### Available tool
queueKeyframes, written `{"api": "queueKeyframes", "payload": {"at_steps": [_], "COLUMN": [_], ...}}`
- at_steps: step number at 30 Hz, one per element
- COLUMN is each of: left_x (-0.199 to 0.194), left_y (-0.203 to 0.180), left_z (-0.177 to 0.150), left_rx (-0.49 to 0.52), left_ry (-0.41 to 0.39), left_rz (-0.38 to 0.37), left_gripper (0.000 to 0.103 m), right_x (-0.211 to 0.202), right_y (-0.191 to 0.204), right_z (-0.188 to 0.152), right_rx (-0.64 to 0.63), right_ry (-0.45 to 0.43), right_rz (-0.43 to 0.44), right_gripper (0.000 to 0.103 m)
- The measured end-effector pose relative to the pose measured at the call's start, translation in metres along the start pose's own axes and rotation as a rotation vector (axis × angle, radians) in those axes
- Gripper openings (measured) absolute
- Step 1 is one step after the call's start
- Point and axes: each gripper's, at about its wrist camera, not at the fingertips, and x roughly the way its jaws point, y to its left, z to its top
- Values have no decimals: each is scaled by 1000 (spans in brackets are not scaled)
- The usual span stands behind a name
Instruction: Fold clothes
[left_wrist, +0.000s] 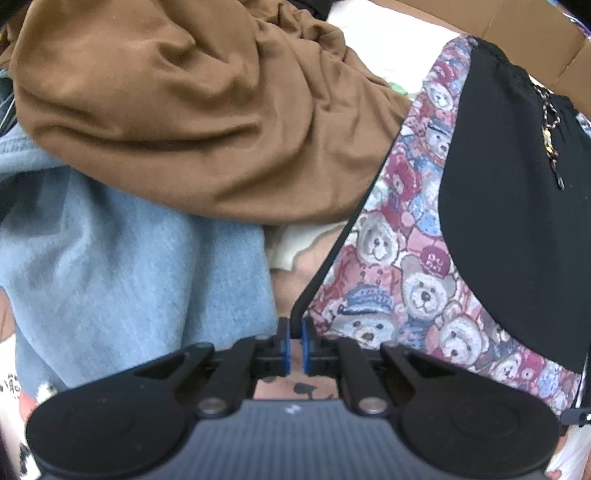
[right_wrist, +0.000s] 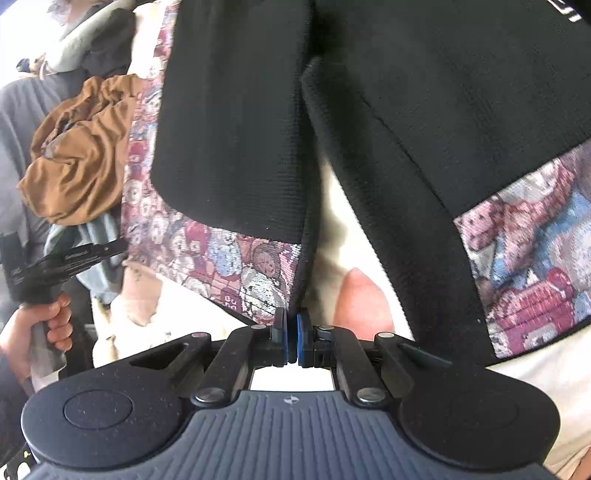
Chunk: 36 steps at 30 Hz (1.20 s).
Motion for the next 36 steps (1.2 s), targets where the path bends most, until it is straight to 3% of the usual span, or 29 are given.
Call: {"api": "queueKeyframes", "payload": {"at_steps": [5,16,20,30,36], "left_x": [-10,1,2,-25,-36], "left_y": [7,-1,-11,-41,-74], "left_z": [5,-6,-5,-12,-10], "left_rx": [-17,8,18,-64,8], "left_ry": [-1,42,54,-51,-105], "left_rz": [27,101,125,90,23], "left_gripper": [5,6,13,16,19], "right_x": [0,27,22,-63,-98], "right_y": [5,3,4,-1,-34], "right_z": [0,-8,-5,25,32], "right_rx": [-14,-42,-53,-51,-5], "right_ry": [20,62,53,-226,-306], "right_rz": [68,-42,-66,-58,-177], "right_gripper": [2,1,6,6,6]}}
